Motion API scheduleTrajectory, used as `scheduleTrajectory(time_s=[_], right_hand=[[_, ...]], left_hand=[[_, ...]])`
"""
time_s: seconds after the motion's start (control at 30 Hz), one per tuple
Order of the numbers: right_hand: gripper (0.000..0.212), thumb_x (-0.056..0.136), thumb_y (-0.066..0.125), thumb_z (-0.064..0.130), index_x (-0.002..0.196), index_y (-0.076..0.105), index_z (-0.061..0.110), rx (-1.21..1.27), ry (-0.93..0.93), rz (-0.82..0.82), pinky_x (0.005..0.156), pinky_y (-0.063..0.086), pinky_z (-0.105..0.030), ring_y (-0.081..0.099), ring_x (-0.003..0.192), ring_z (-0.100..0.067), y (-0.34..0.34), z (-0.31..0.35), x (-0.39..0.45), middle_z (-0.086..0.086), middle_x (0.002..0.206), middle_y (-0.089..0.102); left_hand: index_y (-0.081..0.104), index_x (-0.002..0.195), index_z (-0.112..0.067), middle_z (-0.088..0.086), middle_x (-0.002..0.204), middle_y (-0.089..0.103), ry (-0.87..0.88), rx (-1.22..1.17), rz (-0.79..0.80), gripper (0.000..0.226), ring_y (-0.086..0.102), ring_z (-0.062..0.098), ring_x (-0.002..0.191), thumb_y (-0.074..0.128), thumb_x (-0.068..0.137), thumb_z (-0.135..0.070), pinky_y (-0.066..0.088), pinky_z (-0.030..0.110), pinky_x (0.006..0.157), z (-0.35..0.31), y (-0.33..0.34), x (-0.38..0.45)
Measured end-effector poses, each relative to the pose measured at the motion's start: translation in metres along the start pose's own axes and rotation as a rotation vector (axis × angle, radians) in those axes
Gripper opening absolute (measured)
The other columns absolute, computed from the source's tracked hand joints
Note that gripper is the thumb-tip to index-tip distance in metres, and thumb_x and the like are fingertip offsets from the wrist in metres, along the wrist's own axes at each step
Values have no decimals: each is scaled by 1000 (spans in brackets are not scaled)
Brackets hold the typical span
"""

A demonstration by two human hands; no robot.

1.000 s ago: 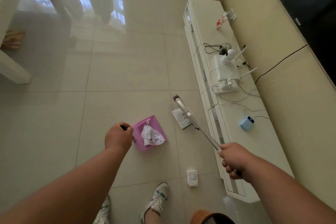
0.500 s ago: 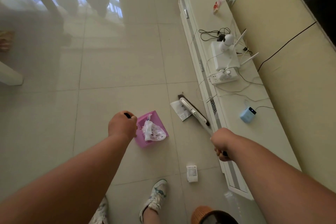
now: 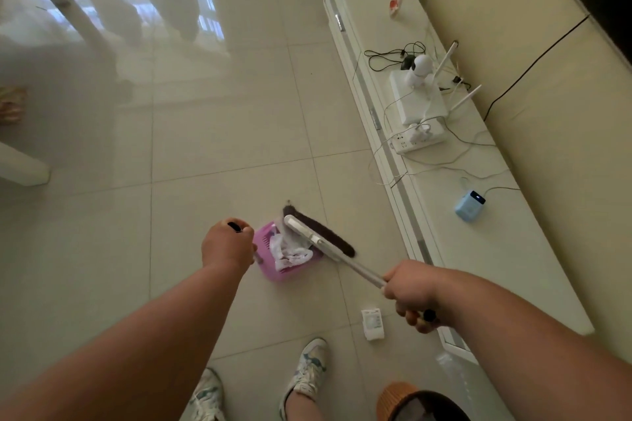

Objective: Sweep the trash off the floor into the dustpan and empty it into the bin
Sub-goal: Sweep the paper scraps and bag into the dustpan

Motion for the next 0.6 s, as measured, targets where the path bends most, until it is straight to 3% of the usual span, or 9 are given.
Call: scheduleTrajectory(time_s=[0.33,0.5,0.6], right_hand=[[18,105,49,18,114,62,28,289,-62,34,40,34,-20,38,44,-9,-26,-19,-27,-3,61,51],[42,106,48,19,147,49,27,350,-97,-50,40,35,-20,39,43,-9,-43,-26,-28,-6,65,51],[38,105,48,19,141,53,29,352,-81,-107,41,35,-20,40,42,-10,-44,-17,-12,-8,69,51]], left_hand=[[73,85,-23,11,72,80,2,22,-19,18,81,35,63,61,96,-13,71,54,78,2,-5,-4],[73,88,-22,8,68,80,2,17,-18,16,81,34,63,62,96,-14,70,53,78,4,-4,-7],[73,89,-21,7,67,80,4,19,-16,16,81,34,65,61,97,-13,70,53,78,1,-3,-11]])
Point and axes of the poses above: each hand's wrist, its own x-axis towards the middle knuckle, its own y-axis out of the palm, z = x × y, the point moved 1 cm from there along x, towards the middle knuckle
